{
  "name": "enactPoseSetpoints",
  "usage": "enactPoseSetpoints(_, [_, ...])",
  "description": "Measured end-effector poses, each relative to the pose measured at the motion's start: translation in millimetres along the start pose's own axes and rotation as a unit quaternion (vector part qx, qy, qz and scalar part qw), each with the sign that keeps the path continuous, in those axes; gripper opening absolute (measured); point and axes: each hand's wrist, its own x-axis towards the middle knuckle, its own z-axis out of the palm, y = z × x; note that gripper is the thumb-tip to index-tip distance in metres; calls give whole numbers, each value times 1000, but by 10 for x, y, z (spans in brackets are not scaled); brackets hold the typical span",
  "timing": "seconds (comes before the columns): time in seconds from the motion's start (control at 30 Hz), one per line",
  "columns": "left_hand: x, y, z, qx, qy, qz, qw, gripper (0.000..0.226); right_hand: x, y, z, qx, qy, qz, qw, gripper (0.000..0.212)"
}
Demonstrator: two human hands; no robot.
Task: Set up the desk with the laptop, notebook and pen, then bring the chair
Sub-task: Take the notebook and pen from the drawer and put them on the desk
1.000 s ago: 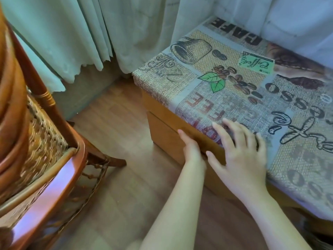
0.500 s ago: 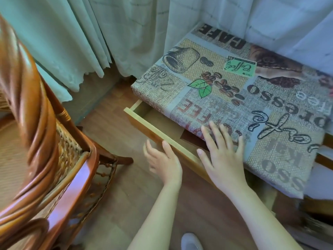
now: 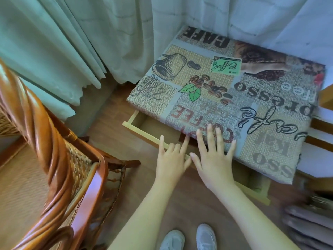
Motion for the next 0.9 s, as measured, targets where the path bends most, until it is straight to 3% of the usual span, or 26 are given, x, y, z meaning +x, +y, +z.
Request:
enactPoseSetpoints(0.2, [53,-112,47,-3,44,49,998,45,-15,-69,51,-2,23,29,999,65])
enactPoseSetpoints(0.33, [86,-204,-33,13,21,82,996,44,-38,-148,57,5,34,65,997,61])
enactPoseSetpoints(0.6, [-427,-536,34,-32,-83,136,987,94,-92,-337,39,31,22,130,991,69])
enactPoseSetpoints(0.73, [-428,-597,137,-83,-53,128,987,102,-109,-350,58,31,21,140,989,72])
enactPoseSetpoints(0.9, [-154,-550,151,-101,-50,109,988,79,-183,-381,143,44,37,156,986,70])
